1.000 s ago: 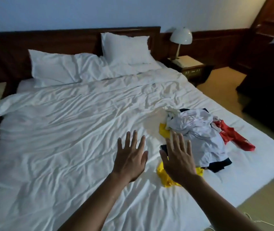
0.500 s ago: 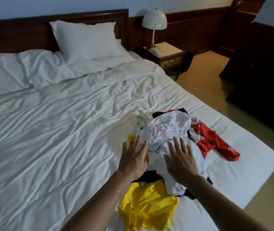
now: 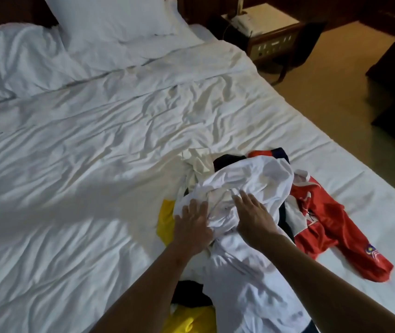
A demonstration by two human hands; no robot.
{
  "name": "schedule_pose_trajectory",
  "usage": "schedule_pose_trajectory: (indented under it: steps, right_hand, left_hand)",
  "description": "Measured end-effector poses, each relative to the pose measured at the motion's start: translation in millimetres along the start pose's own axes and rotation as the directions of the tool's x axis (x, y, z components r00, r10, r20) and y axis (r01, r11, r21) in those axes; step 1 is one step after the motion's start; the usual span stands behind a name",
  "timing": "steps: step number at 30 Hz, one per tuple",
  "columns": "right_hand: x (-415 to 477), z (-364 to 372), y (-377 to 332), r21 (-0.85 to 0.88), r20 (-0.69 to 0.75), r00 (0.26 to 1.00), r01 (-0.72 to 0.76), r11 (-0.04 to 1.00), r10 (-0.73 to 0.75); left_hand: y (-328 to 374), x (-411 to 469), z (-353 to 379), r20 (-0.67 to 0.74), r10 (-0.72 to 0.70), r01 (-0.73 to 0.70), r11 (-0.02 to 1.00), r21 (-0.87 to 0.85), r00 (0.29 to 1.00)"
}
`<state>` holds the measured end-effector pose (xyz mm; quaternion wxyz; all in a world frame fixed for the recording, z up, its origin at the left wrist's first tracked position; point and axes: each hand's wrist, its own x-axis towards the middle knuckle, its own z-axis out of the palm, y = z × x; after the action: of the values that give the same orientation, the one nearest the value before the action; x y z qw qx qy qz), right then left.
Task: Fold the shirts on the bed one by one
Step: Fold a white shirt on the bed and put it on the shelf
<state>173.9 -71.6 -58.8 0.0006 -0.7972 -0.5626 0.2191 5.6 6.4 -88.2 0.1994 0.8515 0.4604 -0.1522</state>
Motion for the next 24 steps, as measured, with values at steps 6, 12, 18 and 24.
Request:
schedule_pose_trajectory:
  steps: [6,12,18,24]
  right_hand:
    - [58,18,16,-0.028,-0.023,1.000,-0.012,1.000,0.012]
    - [76,22,29,-0.013,-0.225,0.971,-0.084,0.996,0.079]
    - [39,-8,-10,0.223,-0.596,0.803,0.135,0.965,0.025]
    - [-25,-90,-106,0.489,-0.674,0.738,0.447,0.749,0.000]
  left_hand:
    - [-7,35,23,-0.112,0.006,-0.024,0.987,-0.159,0.994]
    - [-17,28,-1,-0.230,-0.130,-0.012,0.847,-0.531,0.964]
    - [-40,-14,-59,-0.509,-0.263,-0.172,0.735,-0.656,0.820]
    - [-65,-117,-163,-0.567,-0.341,-0.405,0.440,-0.801,0.750]
